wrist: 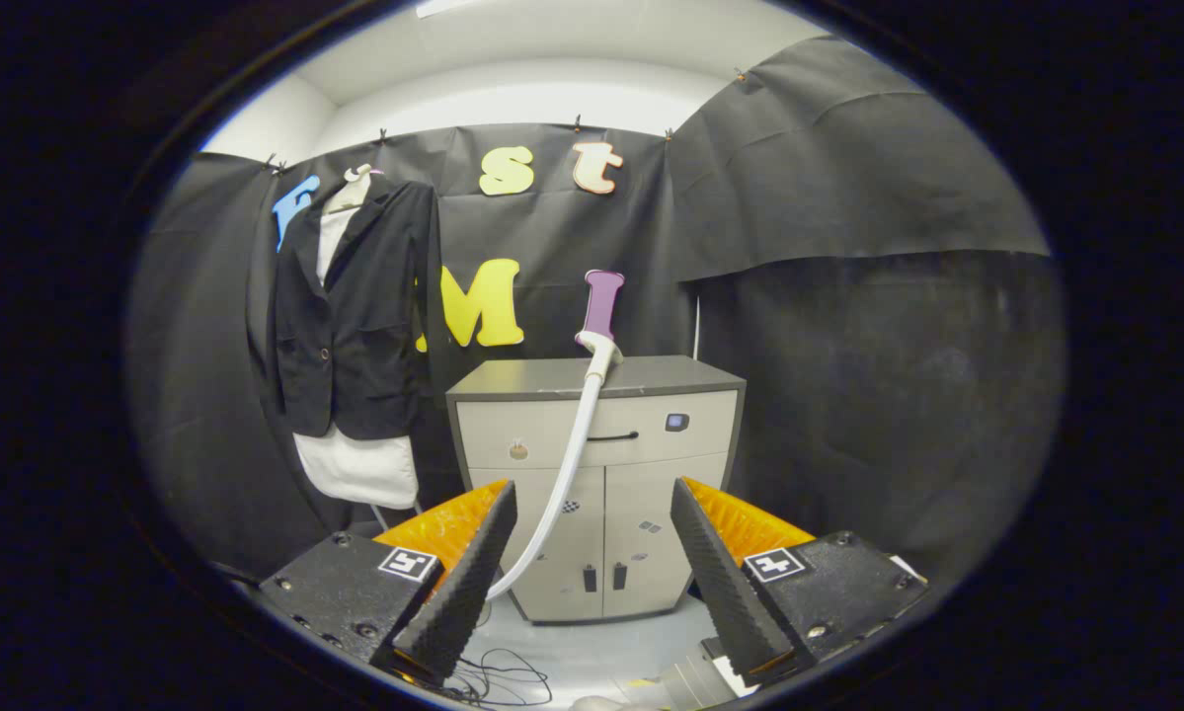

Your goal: Iron the clothes twice with a garment steamer, once on the left side and once on the right side.

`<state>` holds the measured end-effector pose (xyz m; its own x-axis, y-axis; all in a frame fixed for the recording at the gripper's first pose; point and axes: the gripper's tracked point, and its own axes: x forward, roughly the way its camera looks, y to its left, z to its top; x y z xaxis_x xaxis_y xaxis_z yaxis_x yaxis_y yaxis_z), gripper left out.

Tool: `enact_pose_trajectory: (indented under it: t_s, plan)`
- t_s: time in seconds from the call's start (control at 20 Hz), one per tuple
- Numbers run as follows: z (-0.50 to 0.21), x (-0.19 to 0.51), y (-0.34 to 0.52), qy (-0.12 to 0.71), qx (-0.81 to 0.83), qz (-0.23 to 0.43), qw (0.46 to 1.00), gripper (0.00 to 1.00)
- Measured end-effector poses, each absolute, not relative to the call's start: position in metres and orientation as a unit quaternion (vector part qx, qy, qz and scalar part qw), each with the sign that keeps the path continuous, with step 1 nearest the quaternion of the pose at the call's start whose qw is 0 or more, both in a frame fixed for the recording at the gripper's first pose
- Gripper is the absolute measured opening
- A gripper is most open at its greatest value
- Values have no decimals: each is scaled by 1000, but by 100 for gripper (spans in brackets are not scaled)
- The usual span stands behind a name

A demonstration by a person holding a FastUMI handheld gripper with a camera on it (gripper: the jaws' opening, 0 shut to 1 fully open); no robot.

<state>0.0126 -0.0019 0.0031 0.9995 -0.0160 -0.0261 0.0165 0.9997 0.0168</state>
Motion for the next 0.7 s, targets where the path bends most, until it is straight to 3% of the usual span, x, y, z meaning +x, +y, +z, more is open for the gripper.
enact_pose_trajectory:
  t_s: [0.35,0.7]
  plan:
    - [32,49,-18,13,15,-5,1000,98]
    - [67,150,-43,36,32,-1,999,98]
